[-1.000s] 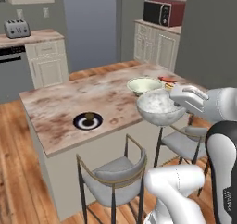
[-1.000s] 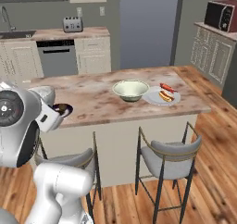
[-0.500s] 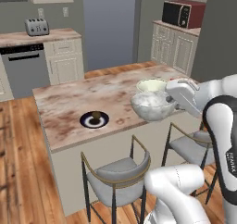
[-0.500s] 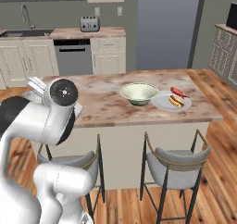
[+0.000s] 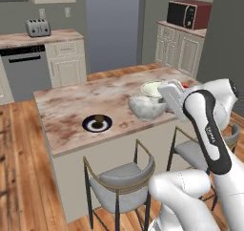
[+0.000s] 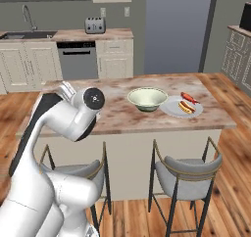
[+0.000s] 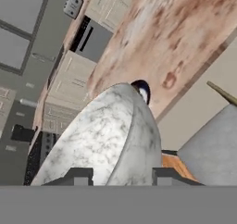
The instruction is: Take the smaller bowl and place it next to the appetizer plate on the dining counter , and place the larger bowl next to the plate with cooked food.
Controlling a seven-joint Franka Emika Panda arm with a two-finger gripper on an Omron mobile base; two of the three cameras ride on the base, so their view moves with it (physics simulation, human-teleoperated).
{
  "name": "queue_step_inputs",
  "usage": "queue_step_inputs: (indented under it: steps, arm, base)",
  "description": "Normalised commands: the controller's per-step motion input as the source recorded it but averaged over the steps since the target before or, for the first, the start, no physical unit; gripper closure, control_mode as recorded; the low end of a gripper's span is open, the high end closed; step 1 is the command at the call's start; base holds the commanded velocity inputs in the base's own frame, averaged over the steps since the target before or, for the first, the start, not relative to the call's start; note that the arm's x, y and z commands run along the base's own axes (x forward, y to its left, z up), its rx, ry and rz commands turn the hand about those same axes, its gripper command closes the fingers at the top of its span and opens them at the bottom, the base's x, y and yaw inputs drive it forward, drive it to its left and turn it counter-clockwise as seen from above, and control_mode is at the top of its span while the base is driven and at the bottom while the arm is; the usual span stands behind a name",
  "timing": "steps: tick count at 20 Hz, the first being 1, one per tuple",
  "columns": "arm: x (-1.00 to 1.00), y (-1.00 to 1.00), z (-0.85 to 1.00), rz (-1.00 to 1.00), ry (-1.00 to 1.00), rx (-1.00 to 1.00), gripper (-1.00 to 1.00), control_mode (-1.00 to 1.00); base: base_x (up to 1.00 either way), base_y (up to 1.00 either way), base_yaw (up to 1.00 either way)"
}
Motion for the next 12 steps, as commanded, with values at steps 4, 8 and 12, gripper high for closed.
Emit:
queue_step_inputs:
  steps: [4, 8, 12]
  arm:
    - [0.65, 0.19, -0.46, -0.23, -0.08, -0.02, 1.0, -1.0]
    - [0.72, 0.29, -0.36, -0.18, -0.02, -0.1, 1.0, -1.0]
    - [0.97, 0.04, -0.17, -0.05, 0.05, -0.11, 1.0, -1.0]
  base:
    - [0.0, 0.0, 0.0]
    - [0.0, 0.0, 0.0]
    - [0.0, 0.0, 0.0]
